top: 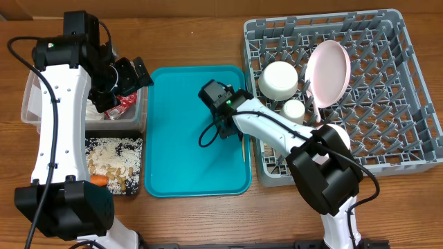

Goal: Sort waste into correct bins and load items into the dishwasher
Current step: 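Lower the right gripper and grasp the wooden chopstick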

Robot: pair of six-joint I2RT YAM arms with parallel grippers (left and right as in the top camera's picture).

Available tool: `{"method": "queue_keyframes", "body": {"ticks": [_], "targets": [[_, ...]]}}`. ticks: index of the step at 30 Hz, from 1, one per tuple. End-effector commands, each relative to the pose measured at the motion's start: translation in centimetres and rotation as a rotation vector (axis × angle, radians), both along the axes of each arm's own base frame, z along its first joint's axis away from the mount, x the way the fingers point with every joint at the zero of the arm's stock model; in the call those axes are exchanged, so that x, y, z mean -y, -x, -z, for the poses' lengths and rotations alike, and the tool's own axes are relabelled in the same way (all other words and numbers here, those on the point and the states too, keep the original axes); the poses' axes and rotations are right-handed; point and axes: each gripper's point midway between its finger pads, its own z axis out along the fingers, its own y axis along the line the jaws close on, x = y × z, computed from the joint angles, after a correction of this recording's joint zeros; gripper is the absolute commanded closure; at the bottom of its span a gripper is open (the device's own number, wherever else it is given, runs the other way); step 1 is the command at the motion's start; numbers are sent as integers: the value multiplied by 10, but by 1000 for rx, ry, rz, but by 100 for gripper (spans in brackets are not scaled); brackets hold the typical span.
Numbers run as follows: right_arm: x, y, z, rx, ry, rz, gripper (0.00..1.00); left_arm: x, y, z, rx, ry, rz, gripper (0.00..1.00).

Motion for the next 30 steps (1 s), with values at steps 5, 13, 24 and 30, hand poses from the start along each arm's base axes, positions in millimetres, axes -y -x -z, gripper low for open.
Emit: {"method": "queue_keyframes", "body": {"ticks": [5,13,24,30], "targets": [[1,13,21,-45,-2,-15,35,3,-4,-5,18,10,4,0],[-9,30,25,-140,-49,-111,23,3,-4,-5,18,10,4,0],[-32,48,22,-246,-182,-135,10,3,-4,-5,18,10,4,0],[-62,55,16,-295,-342,-164,10,3,-4,-5,18,10,4,0]]}}
